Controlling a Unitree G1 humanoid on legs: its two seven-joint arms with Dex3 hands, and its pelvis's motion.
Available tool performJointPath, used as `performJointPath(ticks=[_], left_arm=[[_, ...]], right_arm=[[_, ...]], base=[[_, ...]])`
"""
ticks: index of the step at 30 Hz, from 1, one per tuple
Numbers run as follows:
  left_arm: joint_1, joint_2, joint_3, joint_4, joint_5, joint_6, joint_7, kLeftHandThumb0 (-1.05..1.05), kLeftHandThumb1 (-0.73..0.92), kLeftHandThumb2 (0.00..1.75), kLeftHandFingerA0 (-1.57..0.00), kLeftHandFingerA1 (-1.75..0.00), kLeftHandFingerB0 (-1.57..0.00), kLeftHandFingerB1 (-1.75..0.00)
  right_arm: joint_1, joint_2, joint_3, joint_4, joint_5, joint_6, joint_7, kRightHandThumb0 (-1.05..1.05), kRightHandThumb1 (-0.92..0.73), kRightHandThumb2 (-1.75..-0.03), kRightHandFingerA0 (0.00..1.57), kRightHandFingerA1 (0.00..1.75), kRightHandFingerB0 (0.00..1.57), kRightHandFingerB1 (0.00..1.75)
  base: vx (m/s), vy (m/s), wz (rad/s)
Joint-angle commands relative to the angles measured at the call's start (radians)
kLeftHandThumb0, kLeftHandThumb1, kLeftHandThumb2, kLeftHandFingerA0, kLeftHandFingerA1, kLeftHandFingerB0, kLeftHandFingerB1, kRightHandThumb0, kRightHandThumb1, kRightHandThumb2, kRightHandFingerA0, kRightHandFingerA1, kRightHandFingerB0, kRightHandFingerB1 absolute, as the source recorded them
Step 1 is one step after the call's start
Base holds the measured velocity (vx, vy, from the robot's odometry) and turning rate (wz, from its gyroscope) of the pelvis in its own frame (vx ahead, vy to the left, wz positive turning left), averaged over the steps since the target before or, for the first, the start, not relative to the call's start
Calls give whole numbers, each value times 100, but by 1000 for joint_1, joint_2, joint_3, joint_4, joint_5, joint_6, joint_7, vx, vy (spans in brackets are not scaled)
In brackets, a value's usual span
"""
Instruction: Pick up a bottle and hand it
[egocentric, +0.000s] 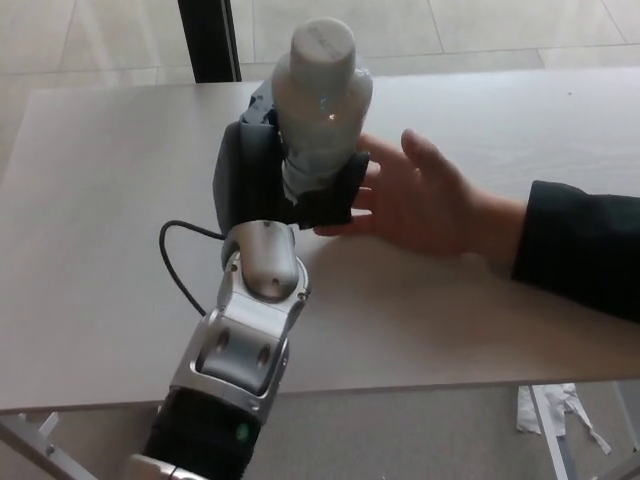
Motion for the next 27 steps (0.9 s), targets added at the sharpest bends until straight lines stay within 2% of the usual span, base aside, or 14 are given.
performJointPath(ticks=[1,2,3,4,6,8,10,12,13,14,16,18,26,27], left_arm=[[-54,-35,-29,-7,-32,141,-129,-13,40,134,-107,-158,-93,-139],[-55,-34,-29,-8,-30,145,-133,-13,40,134,-107,-158,-93,-139],[-58,-39,-28,-8,-33,157,-138,-13,42,133,-108,-158,-93,-140],[-76,-61,-12,15,-44,174,-124,-15,42,130,-103,-160,-92,-138],[-77,-70,-1,15,-44,185,-119,-15,42,130,-103,-160,-92,-138],[-132,-134,40,140,-72,189,-63,-13,46,127,-95,-154,-87,-140],[-116,-127,45,122,-70,193,-61,-13,46,127,-95,-154,-87,-140],[-201,-150,71,231,-77,182,-26,-11,56,108,-94,-166,-83,-133],[-236,-151,76,260,-75,180,-18,-11,58,102,-93,-165,-80,-124],[-275,-148,74,292,-68,179,-17,-11,61,97,-91,-164,-79,-113],[-356,-144,80,357,-67,168,-13,-15,67,90,-90,-163,-75,-101],[-381,-129,65,378,-53,124,-13,-13,65,86,-77,-146,-72,-86],[-465,-127,95,443,-80,112,13,-16,63,71,-74,-106,-71,-74],[-516,-124,99,487,-76,121,27,-16,68,73,-75,-119,-68,-69]], right_arm=[[-26,-13,9,-4,4,22,-4,-77,-60,-59,81,103,35,68],[-28,-14,12,-6,2,26,-6,-77,-60,-59,81,103,35,68],[-32,-16,17,-2,-1,24,-4,-79,-44,-92,88,103,36,68],[-40,-15,22,5,2,14,6,-76,-60,-59,96,133,36,68],[-45,-16,28,6,1,11,10,-76,-60,-59,96,133,36,68],[-42,-17,39,-1,-12,3,5,-79,-60,-59,71,93,37,70],[-43,-15,53,-7,-17,5,4,-79,-60,-59,71,93,37,70],[-45,-3,57,-6,-11,-21,10,-71,-63,-63,108,138,26,60],[-46,0,66,-14,-18,-18,2,-73,-47,-96,126,130,29,64],[-46,-2,71,-15,-23,-17,1,-70,-65,-60,100,113,26,57],[-50,6,75,-11,-16,-18,3,-74,-50,-93,100,102,27,59],[-52,10,88,0,-27,-48,10,-71,-64,-60,101,121,31,54],[-35,15,114,-37,-49,-54,0,-70,-63,-61,106,135,33,52],[-43,20,117,-45,-52,-32,-20,-71,-62,-59,72,91,37,53]], base=[[0,0,0],[0,0,0],[0,0,0],[0,0,0],[0,0,0],[0,0,0],[0,0,0],[0,0,0],[0,0,0],[0,0,0],[0,0,0],[0,0,0],[0,0,0],[0,0,0]])
